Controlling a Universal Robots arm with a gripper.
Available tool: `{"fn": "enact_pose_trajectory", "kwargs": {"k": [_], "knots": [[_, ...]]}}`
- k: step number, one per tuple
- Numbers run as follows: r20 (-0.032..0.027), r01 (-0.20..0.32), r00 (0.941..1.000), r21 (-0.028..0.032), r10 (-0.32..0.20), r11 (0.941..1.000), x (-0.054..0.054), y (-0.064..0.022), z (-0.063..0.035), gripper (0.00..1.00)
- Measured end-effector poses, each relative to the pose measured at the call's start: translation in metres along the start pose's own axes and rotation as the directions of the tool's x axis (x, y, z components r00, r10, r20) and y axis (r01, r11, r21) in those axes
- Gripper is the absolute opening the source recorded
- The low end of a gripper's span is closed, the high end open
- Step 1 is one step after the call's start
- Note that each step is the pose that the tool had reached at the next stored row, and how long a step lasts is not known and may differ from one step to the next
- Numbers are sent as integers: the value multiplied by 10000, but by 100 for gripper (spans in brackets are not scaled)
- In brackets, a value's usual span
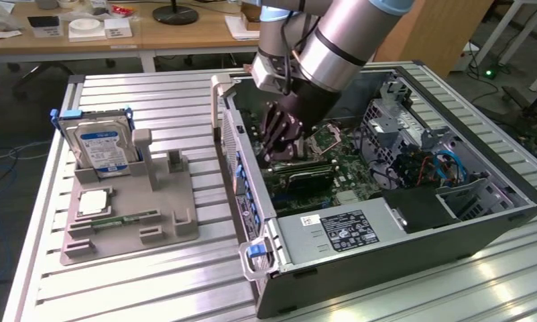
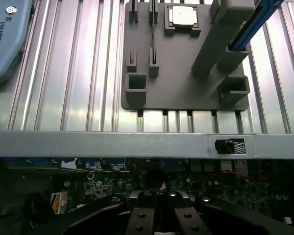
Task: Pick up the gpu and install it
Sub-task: 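Press down on the gpu until it lock into place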
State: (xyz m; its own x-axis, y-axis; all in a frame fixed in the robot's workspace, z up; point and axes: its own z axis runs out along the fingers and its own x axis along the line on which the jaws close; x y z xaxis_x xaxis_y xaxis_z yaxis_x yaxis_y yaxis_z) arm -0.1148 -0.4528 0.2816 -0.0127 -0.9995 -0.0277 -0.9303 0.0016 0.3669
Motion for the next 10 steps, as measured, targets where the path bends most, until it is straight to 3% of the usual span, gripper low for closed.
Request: {"fn": "enact_pose_trajectory", "kwargs": {"k": [10], "knots": [[5,0,10000,-28,0,10000,18,-12,29,11]]}}
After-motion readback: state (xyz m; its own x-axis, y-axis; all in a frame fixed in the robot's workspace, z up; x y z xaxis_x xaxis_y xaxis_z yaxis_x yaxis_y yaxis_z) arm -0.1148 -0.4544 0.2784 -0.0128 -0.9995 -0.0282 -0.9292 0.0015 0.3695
